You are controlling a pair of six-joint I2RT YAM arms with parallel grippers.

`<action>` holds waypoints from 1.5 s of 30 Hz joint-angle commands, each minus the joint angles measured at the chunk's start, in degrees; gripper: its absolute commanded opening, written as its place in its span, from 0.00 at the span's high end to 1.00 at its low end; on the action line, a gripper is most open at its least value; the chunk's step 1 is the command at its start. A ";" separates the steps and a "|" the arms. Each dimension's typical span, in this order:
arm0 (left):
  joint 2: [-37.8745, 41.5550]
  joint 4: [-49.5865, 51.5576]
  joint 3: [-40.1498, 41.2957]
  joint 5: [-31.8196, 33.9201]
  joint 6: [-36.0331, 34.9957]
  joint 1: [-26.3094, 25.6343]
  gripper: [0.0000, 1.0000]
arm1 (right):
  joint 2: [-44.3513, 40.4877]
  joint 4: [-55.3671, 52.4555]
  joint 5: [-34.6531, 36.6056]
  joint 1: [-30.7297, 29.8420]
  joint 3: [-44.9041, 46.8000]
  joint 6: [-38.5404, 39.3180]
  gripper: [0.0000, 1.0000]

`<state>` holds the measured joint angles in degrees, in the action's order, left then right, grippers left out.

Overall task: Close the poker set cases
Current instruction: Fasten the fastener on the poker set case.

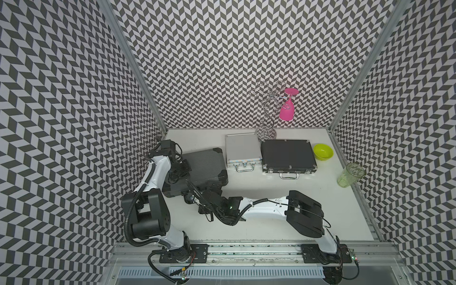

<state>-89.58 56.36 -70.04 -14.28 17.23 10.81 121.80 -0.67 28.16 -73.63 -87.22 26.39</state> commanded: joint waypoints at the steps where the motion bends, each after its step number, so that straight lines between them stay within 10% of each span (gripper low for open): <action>1: 0.51 0.89 2.27 3.15 -0.13 1.77 1.00 | 0.22 5.55 3.86 0.28 -1.82 4.22 0.00; 45: 2.16 -4.04 2.63 5.14 6.74 7.96 1.00 | 17.63 -16.03 -10.03 5.24 -24.44 9.67 0.00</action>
<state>-87.20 52.27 -67.22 -13.02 21.67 16.51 136.73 -13.96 20.14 -68.53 -111.22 36.45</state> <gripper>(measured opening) 0.048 0.995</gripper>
